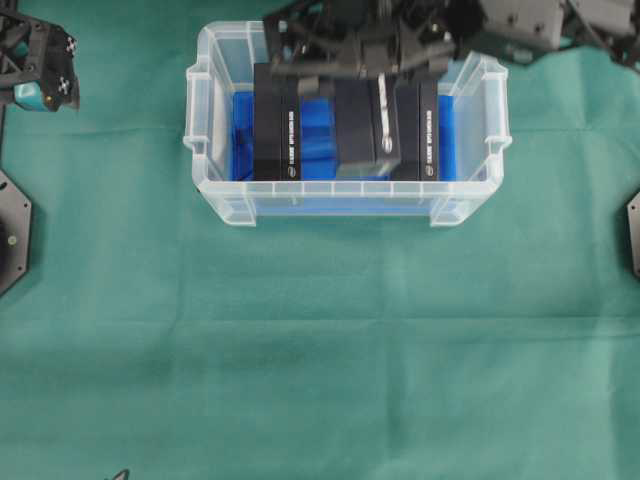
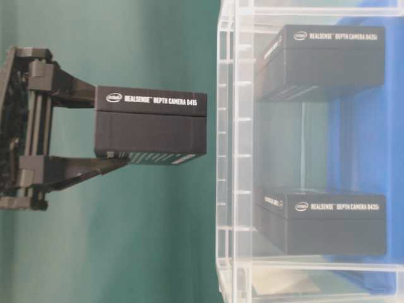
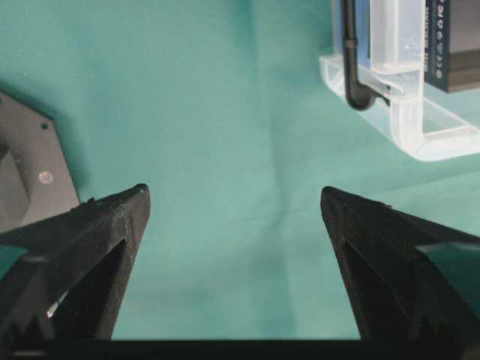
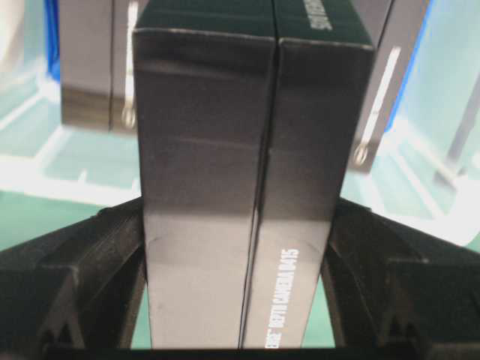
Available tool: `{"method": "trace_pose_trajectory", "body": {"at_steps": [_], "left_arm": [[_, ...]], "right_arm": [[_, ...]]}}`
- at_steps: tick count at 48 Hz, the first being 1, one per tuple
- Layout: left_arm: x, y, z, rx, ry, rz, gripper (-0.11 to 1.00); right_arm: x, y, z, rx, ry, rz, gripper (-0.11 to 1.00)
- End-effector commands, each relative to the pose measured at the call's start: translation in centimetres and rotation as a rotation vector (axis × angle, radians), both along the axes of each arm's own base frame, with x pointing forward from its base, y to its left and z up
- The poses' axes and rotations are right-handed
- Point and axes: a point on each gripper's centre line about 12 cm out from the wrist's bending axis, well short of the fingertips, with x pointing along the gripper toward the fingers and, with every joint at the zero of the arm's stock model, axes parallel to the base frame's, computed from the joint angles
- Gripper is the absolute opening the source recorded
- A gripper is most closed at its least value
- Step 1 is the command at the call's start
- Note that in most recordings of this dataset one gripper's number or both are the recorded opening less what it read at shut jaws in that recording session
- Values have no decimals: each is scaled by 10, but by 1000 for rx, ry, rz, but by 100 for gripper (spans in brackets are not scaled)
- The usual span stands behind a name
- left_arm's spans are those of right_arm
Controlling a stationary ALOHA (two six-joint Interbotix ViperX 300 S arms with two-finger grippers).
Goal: Take out the box from the case.
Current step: 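Lift the box out of the case with the right gripper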
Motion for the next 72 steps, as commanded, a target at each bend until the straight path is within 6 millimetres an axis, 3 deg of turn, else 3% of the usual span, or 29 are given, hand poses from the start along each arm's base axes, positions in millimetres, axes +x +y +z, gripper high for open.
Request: {"method": "trace_pose_trajectory", "body": {"at_steps": [1, 28, 38, 53, 72], "left_arm": [[-1, 0, 7, 5, -23, 3, 94], [-4, -2, 7, -1, -20, 1, 94], [-5, -2, 7, -1, -20, 1, 94], [-5, -3, 7, -2, -20, 1, 94], [-4, -4, 7, -6, -22, 8, 94]], "right_arm": [[-12, 18, 34, -22, -82, 18, 67], [-13, 129, 30, 3, -63, 17, 67], [-16, 158, 29, 18, -71, -2, 67], [-15, 166, 23, 16, -57, -12, 67], [1, 167, -32, 11, -28, 0, 67]]}}
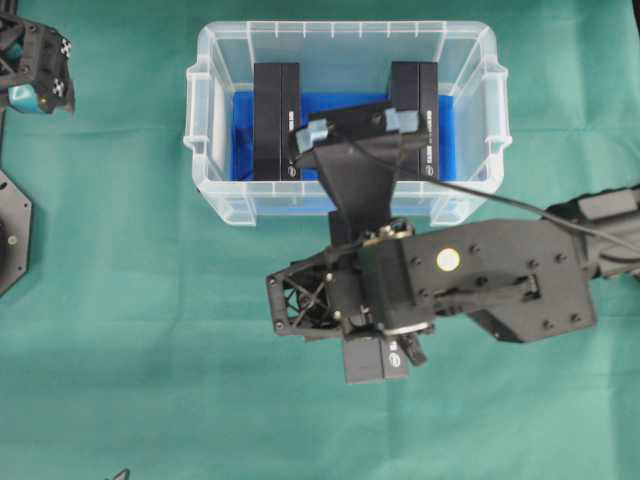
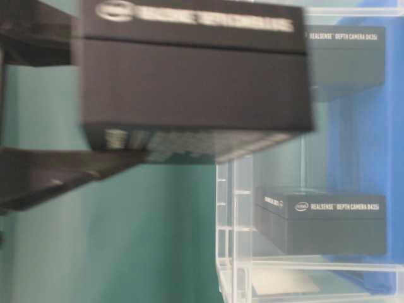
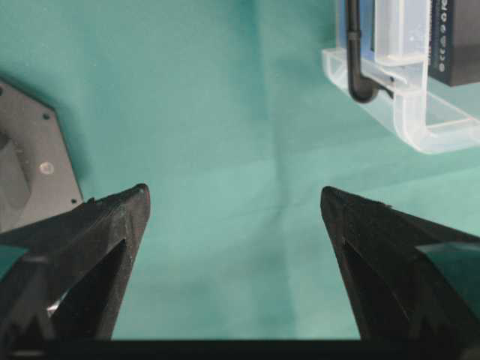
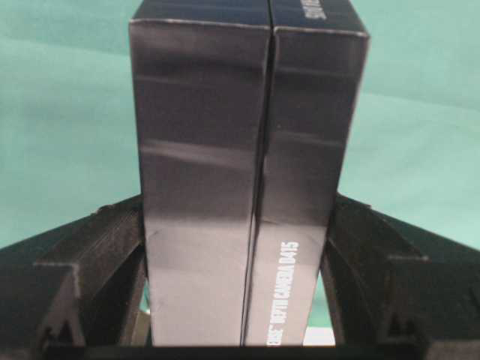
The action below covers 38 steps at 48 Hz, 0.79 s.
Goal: Take out the box from the case.
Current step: 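Lift the box out of the case with the right gripper, then lower the held box onto the cloth in front of the case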
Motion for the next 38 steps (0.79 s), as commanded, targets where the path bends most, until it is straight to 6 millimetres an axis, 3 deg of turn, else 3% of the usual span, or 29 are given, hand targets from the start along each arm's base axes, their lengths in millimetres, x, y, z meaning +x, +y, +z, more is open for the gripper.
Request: {"method": "trace_pose_trajectory", "body": {"at_steps": [1, 31, 38], "left_arm": [[-1, -1, 5, 4, -19, -4, 94], [-2, -1, 5, 4, -18, -5, 94], [-1, -1, 5, 4, -15, -6, 94]], "right_arm": [[0, -1, 4, 11, -52, 4, 67], [3, 9, -102, 101, -73, -6, 67], [1, 10, -115, 108, -85, -20, 67]]}}
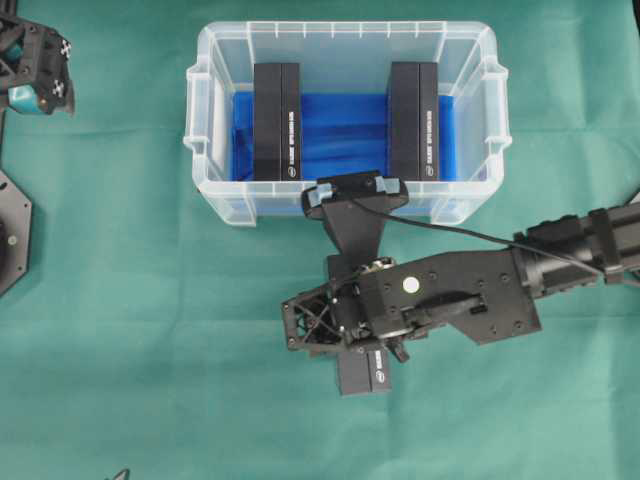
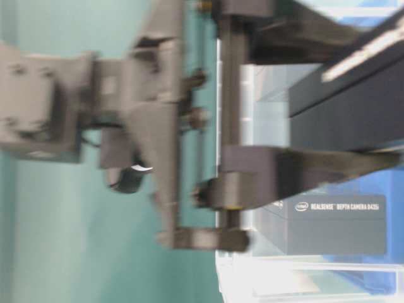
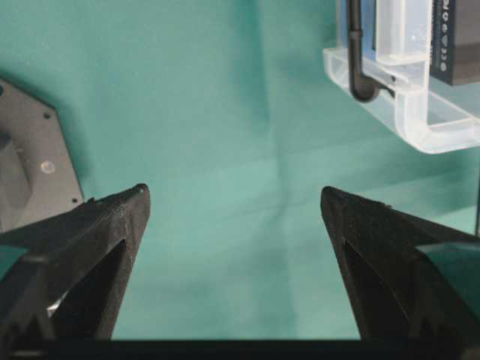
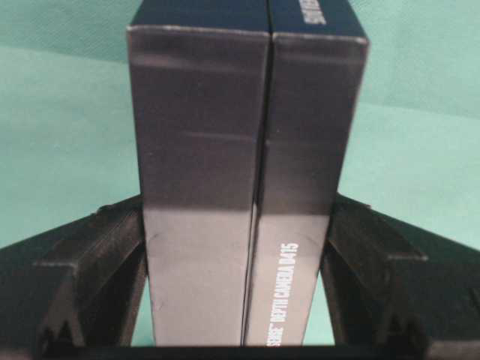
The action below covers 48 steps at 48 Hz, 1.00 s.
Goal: Take out the box from the case.
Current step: 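Lower the held box onto the cloth in front of the case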
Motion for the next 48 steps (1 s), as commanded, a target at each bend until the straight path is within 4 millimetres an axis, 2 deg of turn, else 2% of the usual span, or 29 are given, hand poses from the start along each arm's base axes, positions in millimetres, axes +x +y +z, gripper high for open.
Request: {"method": "trace_pose_trajectory", "body": {"at_steps": [1, 48], "left_arm": [[-1, -1, 5, 5, -21, -3, 94], [-2, -1, 5, 6, -19, -6, 94]], "right_arm": [[0, 0, 8, 12, -41, -4, 67], [-2, -1, 1, 13, -39, 0, 67]]}}
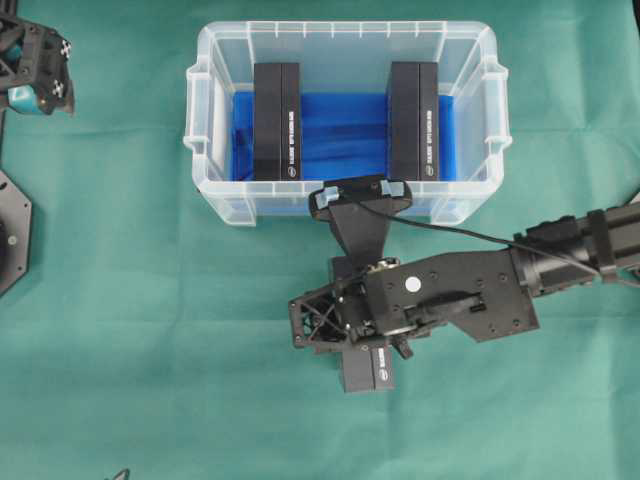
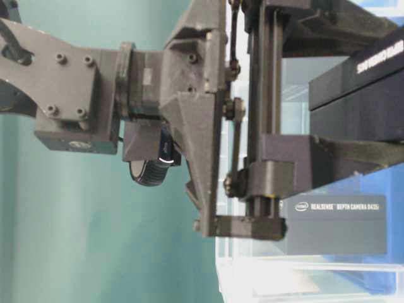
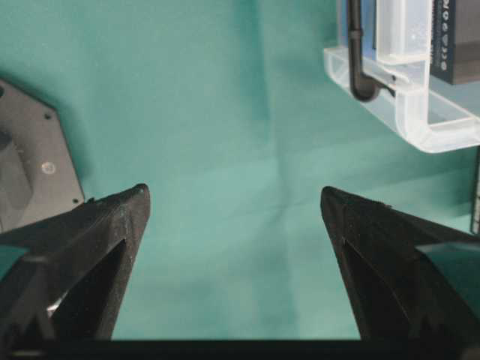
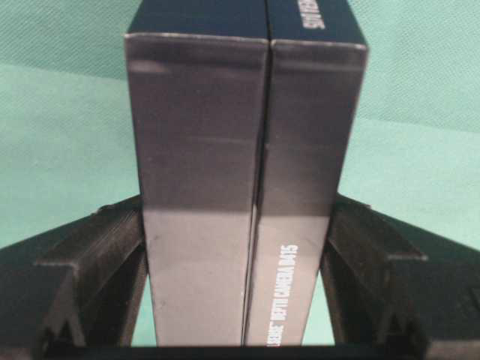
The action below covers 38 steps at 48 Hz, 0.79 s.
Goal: Take out the box from the case.
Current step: 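Lower the held box onto the cloth in front of the case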
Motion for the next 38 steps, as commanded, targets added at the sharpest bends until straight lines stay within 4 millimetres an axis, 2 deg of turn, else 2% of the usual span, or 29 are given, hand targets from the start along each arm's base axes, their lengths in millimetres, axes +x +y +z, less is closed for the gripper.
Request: {"method": "trace_pose_trajectory", "body": {"at_steps": [1, 5, 9, 13, 28, 38], "left_arm": [[-1, -1, 5, 4, -17, -2, 94], [-1, -1, 5, 4, -18, -2, 94], [-1, -1, 5, 4, -18, -2, 94], [-1, -1, 5, 4, -18, -2, 94], [-2, -1, 5, 4, -20, 0, 94], [-1, -1, 5, 4, -21, -1, 94]], "right_arm": [[2, 1, 14, 11, -43, 1, 67], [3, 1, 14, 11, -51, 2, 69], [3, 1, 14, 11, -56, 4, 84], [3, 0, 14, 7, -58, 5, 91], [3, 0, 14, 7, -58, 5, 90], [3, 0, 22, 9, -70, 5, 90]]}}
